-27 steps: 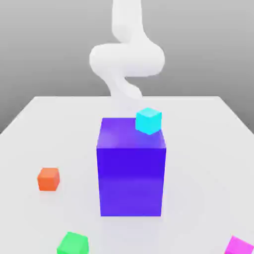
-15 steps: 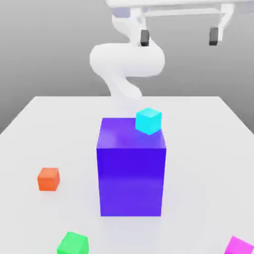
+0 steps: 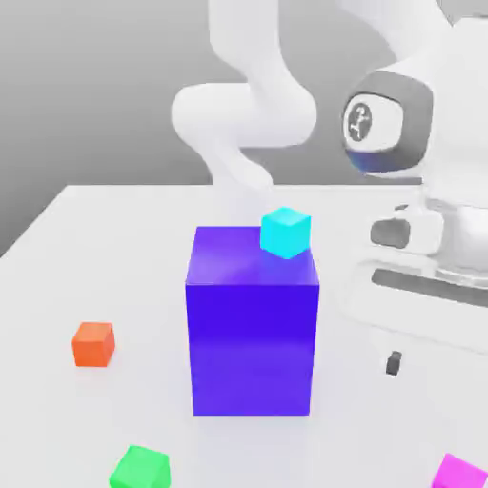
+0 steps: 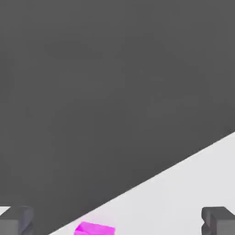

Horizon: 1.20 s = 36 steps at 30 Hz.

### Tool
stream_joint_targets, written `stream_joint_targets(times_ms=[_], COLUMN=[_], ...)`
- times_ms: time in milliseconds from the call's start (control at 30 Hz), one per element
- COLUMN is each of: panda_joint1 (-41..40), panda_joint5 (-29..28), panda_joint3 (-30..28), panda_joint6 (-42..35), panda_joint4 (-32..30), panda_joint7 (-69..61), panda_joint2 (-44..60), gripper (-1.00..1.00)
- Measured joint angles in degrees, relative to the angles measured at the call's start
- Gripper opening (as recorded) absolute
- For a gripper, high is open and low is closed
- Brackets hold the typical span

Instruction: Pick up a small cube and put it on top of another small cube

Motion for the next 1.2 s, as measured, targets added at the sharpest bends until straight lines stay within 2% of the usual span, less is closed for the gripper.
stream_joint_targets(times_ms=[167,300,333,533,700,1200], panda_joint1=[4.1,7.2,7.8,8.1,5.5,-6.4], panda_joint5=[0.8,-1.9,-2.5,-2.8,1.2,14.8], panda_joint3=[-0.5,-3.7,-4.3,-4.7,-2.0,-19.2], panda_joint6=[2.7,8.1,9.1,9.7,4.4,2.7], panda_joint4=[1.1,3.0,3.3,3.5,1.4,-8.1], panda_joint7=[8.2,11.8,12.3,12.5,10.8,45.2], panda_joint2=[9.4,17.7,19.1,19.8,12.3,-0.4], gripper=[0.0,0.0,-1.0,-1.0,-1.0,-1.0])
